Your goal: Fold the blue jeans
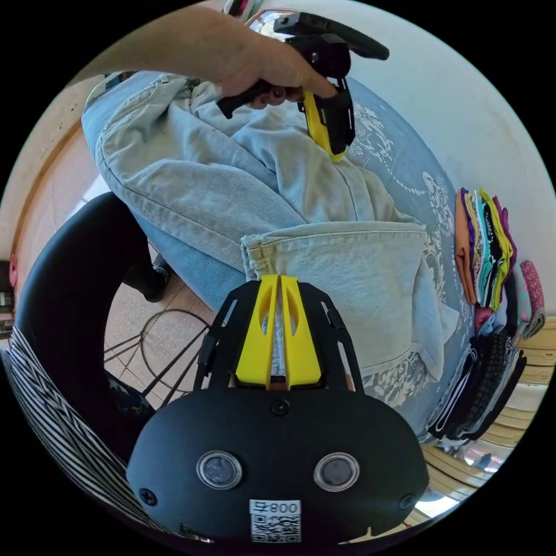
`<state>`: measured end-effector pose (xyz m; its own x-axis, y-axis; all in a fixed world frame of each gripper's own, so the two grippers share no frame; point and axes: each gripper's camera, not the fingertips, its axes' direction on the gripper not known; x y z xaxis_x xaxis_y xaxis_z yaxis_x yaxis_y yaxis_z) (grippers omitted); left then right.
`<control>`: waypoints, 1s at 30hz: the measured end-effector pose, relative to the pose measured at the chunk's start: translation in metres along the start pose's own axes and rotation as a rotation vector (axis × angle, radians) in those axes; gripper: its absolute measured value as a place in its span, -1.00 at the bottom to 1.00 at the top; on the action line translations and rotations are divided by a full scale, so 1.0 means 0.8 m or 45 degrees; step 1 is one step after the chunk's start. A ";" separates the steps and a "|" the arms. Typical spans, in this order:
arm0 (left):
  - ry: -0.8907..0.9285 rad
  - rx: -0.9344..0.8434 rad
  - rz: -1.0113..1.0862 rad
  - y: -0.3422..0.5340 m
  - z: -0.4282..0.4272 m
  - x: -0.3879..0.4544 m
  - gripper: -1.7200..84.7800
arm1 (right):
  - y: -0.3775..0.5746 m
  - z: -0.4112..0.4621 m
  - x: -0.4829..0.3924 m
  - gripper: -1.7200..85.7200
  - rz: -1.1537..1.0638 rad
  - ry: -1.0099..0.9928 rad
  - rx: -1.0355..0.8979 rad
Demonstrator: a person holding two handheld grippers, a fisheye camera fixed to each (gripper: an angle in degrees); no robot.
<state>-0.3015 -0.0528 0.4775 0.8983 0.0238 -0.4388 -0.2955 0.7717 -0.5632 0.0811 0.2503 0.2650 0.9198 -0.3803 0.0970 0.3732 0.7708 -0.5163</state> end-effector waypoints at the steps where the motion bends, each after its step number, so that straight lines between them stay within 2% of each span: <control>1: 0.040 0.030 0.007 0.001 -0.005 0.000 -0.83 | 0.014 0.002 0.022 -0.95 0.038 -0.074 0.003; 7: 0.107 0.229 0.015 0.037 -0.053 -0.003 -0.90 | 0.108 -0.023 0.158 -0.96 0.287 -0.446 0.155; 10: 0.151 0.359 0.002 0.061 -0.090 -0.010 -0.91 | 0.180 -0.054 0.260 -0.97 0.477 -0.652 0.354; 15: 0.176 0.603 -0.070 0.087 -0.161 -0.037 -0.91 | 0.312 -0.097 0.454 -0.97 0.824 -0.971 0.843; 19: 0.175 0.699 -0.333 0.063 -0.197 -0.102 -0.90 | 0.384 -0.068 0.623 -0.96 1.197 -1.155 1.055; 21: 0.165 0.685 -0.460 0.057 -0.196 -0.134 -0.89 | 0.411 -0.025 0.696 -0.95 1.466 -1.189 1.032; 23: 0.235 0.671 -0.633 0.072 -0.184 -0.167 -0.86 | 0.440 0.032 0.752 -0.95 1.759 -1.237 0.901; 25: 0.310 0.668 -0.639 0.094 -0.174 -0.181 -0.84 | 0.488 0.096 0.787 -0.94 1.975 -1.271 0.813; 30: 0.099 0.520 -0.539 0.192 -0.166 -0.184 -0.80 | 0.573 0.174 0.794 -0.92 1.962 -1.054 0.555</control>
<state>-0.5219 -0.0223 0.3627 0.8799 -0.3742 -0.2930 0.2464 0.8863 -0.3922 0.8530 0.4334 0.2086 0.1996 0.9543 0.2222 -0.9099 0.2647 -0.3195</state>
